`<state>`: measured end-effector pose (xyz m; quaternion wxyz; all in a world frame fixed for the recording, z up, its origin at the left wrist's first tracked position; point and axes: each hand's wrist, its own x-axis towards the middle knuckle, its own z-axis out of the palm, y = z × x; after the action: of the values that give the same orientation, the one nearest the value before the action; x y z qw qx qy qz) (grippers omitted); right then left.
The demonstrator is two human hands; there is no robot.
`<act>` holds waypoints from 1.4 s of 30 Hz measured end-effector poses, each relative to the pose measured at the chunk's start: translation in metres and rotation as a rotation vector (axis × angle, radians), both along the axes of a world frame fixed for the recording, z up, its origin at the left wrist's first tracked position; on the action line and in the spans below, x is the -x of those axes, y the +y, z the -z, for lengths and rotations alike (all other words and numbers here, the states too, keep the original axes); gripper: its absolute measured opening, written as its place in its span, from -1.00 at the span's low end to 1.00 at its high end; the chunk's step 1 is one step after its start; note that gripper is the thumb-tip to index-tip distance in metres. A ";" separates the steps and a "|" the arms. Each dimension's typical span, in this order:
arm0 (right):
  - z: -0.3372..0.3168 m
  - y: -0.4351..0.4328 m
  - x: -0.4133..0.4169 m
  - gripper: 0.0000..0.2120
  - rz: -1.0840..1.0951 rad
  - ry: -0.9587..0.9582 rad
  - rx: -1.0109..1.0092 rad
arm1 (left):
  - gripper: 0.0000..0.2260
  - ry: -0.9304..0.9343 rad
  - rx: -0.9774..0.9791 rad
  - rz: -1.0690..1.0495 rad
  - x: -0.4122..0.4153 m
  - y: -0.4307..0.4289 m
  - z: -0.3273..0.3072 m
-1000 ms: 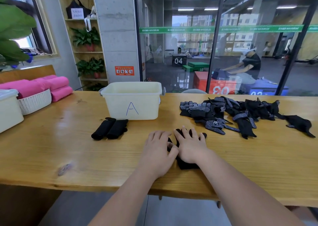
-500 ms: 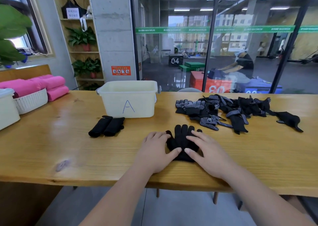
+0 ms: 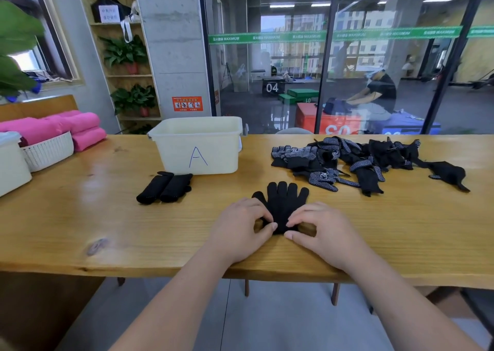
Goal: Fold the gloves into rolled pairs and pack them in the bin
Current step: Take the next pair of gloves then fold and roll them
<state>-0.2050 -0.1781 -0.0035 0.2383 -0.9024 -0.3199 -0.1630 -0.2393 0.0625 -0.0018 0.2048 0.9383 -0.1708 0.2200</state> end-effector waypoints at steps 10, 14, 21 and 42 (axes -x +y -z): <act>-0.002 -0.001 0.003 -0.82 0.139 -0.001 -0.079 | -0.80 -0.028 0.009 0.028 0.000 0.000 -0.001; -0.003 -0.002 0.004 -0.77 0.078 0.057 -0.128 | -0.89 -0.009 0.078 0.013 0.001 -0.001 0.000; -0.002 -0.006 -0.006 -0.85 0.063 0.271 -0.294 | -0.88 0.118 0.263 -0.035 0.001 0.003 -0.001; 0.000 0.006 0.001 -0.65 0.248 -0.183 0.174 | -0.67 -0.072 -0.110 -0.044 -0.009 -0.001 0.004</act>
<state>-0.2060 -0.1717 -0.0033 0.1075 -0.9335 -0.2393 -0.2444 -0.2302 0.0615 -0.0062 0.1416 0.9432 -0.1692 0.2485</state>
